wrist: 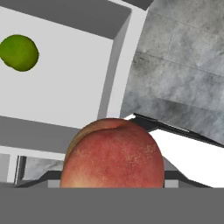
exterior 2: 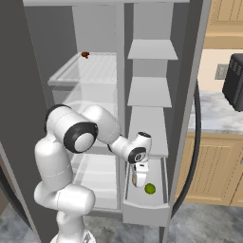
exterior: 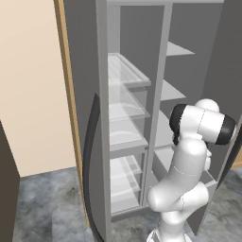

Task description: Take the peach and lime from the fridge shelf and place them in the freezer drawer to begin freezing them.

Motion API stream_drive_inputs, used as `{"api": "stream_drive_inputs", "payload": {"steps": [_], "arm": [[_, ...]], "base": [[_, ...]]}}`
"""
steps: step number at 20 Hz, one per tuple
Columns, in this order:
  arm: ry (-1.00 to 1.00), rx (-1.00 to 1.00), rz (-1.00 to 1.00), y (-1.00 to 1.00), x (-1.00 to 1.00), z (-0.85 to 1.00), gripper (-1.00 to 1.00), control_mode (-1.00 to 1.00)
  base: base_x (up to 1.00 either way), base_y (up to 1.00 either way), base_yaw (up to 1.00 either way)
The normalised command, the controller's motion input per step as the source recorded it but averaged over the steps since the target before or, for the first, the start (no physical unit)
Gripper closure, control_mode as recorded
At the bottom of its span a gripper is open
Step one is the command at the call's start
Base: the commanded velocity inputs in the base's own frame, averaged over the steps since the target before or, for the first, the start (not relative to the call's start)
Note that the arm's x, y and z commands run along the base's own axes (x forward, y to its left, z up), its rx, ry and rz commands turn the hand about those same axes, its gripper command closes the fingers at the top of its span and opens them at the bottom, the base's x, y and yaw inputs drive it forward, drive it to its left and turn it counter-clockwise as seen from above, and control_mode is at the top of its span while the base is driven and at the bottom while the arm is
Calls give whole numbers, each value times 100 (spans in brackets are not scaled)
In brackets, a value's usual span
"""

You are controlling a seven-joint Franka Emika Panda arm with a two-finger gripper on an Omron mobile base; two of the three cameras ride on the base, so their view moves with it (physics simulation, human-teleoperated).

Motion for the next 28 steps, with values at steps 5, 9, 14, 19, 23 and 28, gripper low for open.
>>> {"api": "stream_drive_inputs", "payload": {"steps": [5, 9, 14, 19, 23, 28], "arm": [[0, -4, 0, -1, 23, -60, 100, -100], [0, -1, 1, -7, 12, -41, 100, -100], [0, 0, 0, 0, 4, -16, 100, -100], [0, 0, 0, -1, 1, -29, 100, -100], [0, 0, 1, 0, 1, -39, 100, -100], [0, 0, 2, -10, 9, -22, 100, -100]], "base": [[0, 0, 0], [0, 0, 0], [0, 0, 0], [0, 0, 0], [0, 0, 0], [0, 0, 0]]}}
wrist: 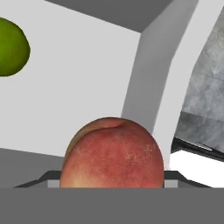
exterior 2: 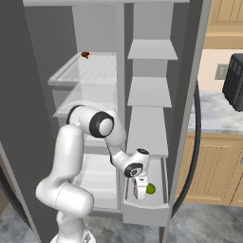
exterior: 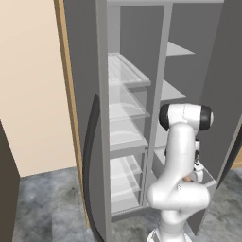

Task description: Take the peach and lime from the fridge shelf and place them in the freezer drawer to begin freezing them.

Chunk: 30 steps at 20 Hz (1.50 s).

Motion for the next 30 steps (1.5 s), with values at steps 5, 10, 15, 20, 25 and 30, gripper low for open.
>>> {"api": "stream_drive_inputs", "payload": {"steps": [5, 10, 15, 20, 25, 30], "arm": [[0, 0, 0, -30, 12, -16, 100, -100], [0, 0, 0, -16, 7, -20, 100, -100], [0, 0, 0, -1, 9, -27, 100, -100], [0, -1, 0, 0, 24, -14, -100, -100], [0, 0, 0, 0, 9, -2, -100, -100], [-3, 0, 0, 0, 0, 0, -100, -100]], "base": [[0, 0, 0], [0, 0, 0], [0, 0, 0], [0, 0, 0], [0, 0, 0], [0, 0, 0]]}}
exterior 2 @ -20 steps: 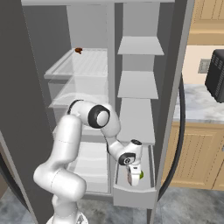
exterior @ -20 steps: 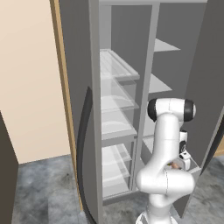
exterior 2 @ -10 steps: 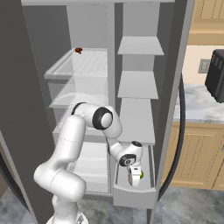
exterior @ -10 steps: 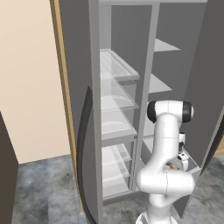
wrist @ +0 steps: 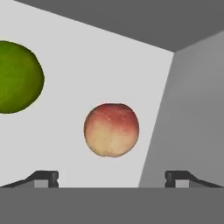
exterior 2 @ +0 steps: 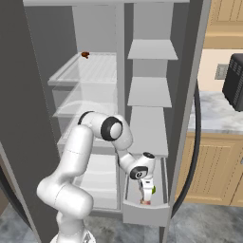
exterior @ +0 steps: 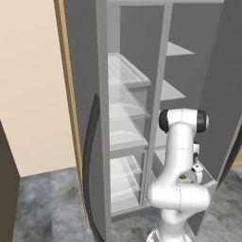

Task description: Take the peach and lime from the fridge shelf and place them in the freezer drawer to begin freezing them.

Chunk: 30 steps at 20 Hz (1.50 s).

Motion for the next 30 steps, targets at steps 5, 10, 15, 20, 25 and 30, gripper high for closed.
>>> {"api": "stream_drive_inputs", "payload": {"steps": [5, 10, 15, 20, 25, 30], "arm": [[-11, 0, 0, 4, -4, 23, -100, -100], [-31, 0, 0, 34, -53, 93, -100, -100], [-43, -3, 0, 58, -82, 100, -100, -100], [-38, -13, 0, 86, -60, 100, -100, -100], [-9, -12, 3, 47, -6, 52, -100, -100], [0, 0, 0, 0, 0, 0, -100, -100]], "base": [[0, 0, 0], [0, 0, 0], [0, 0, 0], [0, 0, 0], [0, 0, 0], [0, 0, 0]]}}
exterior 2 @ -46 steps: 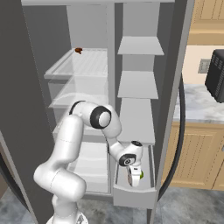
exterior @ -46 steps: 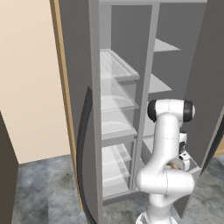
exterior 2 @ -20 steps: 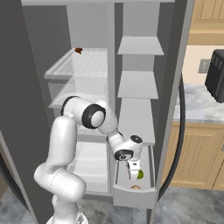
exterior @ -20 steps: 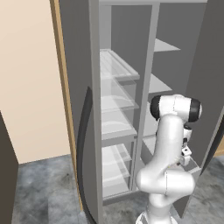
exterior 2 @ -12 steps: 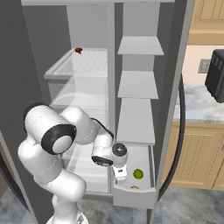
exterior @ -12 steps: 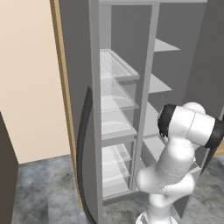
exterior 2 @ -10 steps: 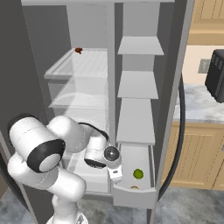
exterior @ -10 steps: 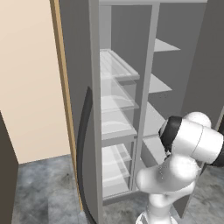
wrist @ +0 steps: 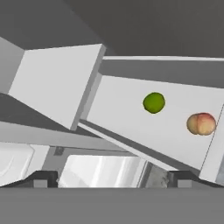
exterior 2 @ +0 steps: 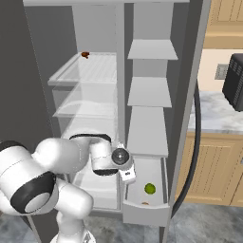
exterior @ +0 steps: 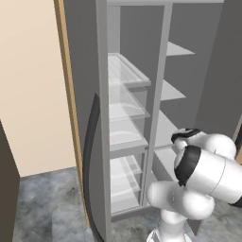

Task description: Take the peach and lime from the fridge shelf and place them in the freezer drawer to begin freezing them.

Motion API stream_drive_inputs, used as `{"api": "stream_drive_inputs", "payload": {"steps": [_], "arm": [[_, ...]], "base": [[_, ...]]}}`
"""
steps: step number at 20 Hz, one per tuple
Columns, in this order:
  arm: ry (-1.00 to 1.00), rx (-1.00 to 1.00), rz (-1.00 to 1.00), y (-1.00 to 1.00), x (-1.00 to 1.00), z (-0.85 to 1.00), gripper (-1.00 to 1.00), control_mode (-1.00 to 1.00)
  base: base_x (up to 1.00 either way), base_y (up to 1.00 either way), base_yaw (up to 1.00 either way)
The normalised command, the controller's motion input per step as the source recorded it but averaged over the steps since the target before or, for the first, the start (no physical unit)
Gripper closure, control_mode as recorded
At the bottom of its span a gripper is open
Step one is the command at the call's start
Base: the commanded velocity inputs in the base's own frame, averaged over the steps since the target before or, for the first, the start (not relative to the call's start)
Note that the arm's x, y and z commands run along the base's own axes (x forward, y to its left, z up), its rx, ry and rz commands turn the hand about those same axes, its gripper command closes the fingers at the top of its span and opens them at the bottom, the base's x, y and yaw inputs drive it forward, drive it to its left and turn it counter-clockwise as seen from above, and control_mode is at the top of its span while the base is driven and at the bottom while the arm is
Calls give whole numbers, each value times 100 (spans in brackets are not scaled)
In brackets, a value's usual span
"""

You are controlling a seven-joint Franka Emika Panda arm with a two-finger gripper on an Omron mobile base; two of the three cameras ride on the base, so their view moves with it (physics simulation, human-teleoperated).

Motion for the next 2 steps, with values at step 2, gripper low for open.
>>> {"api": "stream_drive_inputs", "payload": {"steps": [2], "arm": [[0, 0, 0, 0, 0, 0, -100, -100]], "base": [[0, 0, 0]]}}
